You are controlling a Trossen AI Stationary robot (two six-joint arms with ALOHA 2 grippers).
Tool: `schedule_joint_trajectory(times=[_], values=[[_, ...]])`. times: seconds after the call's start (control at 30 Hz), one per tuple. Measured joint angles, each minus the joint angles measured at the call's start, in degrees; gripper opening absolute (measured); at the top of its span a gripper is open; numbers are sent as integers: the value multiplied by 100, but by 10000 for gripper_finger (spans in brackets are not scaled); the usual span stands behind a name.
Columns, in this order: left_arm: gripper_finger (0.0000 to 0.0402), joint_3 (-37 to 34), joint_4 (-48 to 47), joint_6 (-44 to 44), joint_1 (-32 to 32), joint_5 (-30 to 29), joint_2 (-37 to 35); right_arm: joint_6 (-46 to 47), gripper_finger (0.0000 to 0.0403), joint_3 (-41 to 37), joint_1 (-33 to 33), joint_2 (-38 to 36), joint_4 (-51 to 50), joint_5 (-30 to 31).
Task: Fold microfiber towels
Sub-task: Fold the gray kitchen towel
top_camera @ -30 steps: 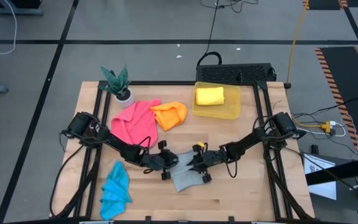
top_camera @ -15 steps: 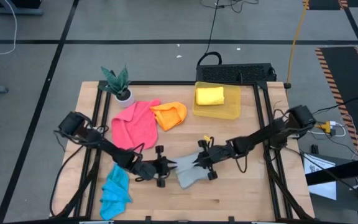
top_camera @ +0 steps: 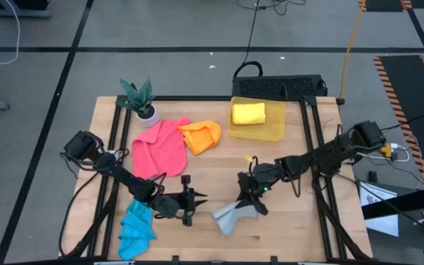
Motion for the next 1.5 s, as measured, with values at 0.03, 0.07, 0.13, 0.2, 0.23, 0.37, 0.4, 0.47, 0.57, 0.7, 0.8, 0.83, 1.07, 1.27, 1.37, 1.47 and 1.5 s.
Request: schedule_joint_trajectory(times=[0.03,0.07,0.13,0.2,0.23,0.37,0.4,0.47,0.57,0.7,0.8,0.83,1.07,1.27,1.37,1.47,1.5], values=[[76,-2,-23,-2,1,0,6,113,22,-9,-92,42,-37,-51],[76,-3,-20,-4,4,0,7,221,22,-22,-189,88,-71,-89],[76,-3,-22,-18,10,-3,7,397,22,-80,-409,224,-205,-107],[76,-3,-87,-87,23,-2,7,474,24,-153,-665,358,-335,-133],[76,-3,-89,-110,19,-2,7,476,24,-184,-804,433,-341,-249],[76,-3,-92,-120,19,-2,7,469,24,-321,-1349,678,-271,-537],[76,-3,-101,-122,19,-2,7,425,24,-353,-1466,738,-289,-544],[76,-1,-137,-155,19,24,7,247,27,-375,-1674,831,-292,-549],[76,-1,-185,-192,19,40,7,43,37,-373,-1874,912,-270,-547],[76,-1,-222,-262,19,44,7,-166,64,-375,-1978,850,-262,-561],[76,-1,-219,-271,19,48,9,-329,91,-373,-1988,787,-273,-830],[76,-1,-222,-282,19,49,8,-366,102,-373,-1988,764,-280,-893],[76,-1,-227,-303,19,61,9,-1135,184,-373,-1960,488,-347,-993],[76,-1,-220,-307,19,63,8,-2099,235,-373,-1573,485,-359,-243],[76,-1,-218,-305,19,63,9,-2355,243,-373,-1354,476,-361,157],[76,-1,-216,-308,19,66,9,-2525,242,-371,-1172,447,-356,450],[76,-1,-216,-308,19,66,9,-2604,241,-371,-1111,405,-410,571]])
